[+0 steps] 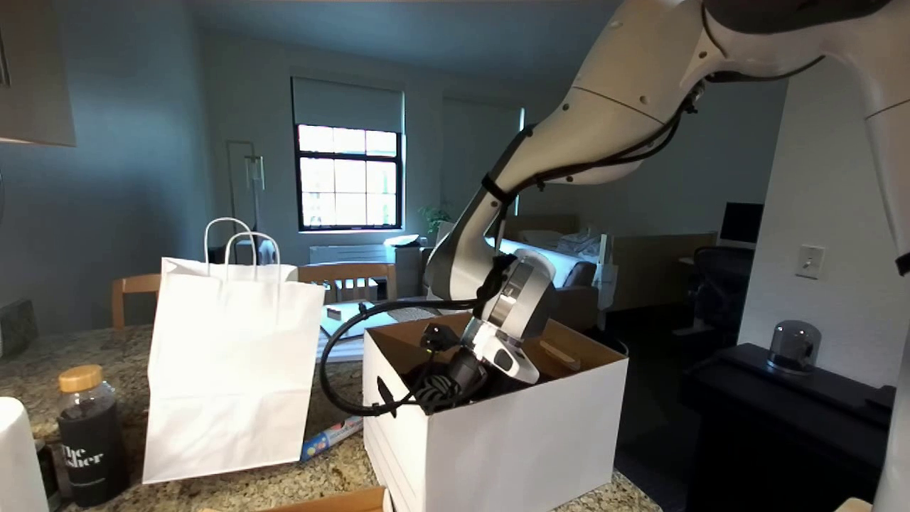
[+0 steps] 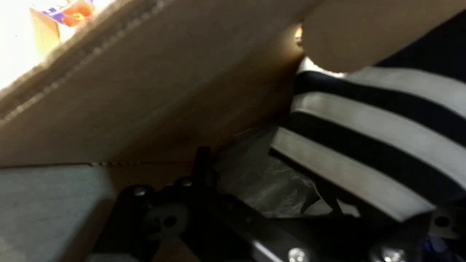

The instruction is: Remove three bottles from the box

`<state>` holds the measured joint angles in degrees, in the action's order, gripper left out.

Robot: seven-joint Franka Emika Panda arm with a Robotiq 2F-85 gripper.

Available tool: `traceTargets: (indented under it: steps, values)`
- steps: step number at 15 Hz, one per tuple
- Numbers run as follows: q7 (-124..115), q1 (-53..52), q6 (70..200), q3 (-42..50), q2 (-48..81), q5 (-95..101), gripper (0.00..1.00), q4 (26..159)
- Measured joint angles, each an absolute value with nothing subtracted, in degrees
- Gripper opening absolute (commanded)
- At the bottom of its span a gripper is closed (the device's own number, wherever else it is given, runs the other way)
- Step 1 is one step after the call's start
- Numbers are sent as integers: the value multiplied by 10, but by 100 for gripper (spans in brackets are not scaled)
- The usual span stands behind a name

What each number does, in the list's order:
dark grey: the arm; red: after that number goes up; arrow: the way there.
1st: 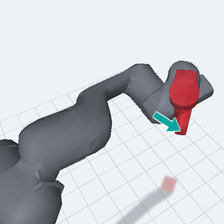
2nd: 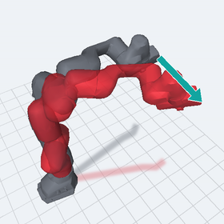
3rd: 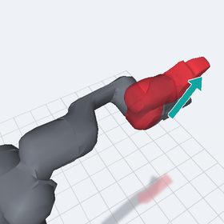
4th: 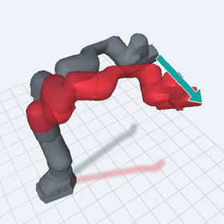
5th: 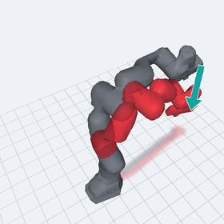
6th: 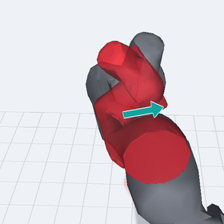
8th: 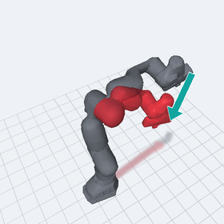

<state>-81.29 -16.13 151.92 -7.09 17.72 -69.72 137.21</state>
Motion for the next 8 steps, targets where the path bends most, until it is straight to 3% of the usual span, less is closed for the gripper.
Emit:
traceTargets:
  steps: [8]
  values:
    - [-815,-159,1510,-68,143,-586,100,1386]
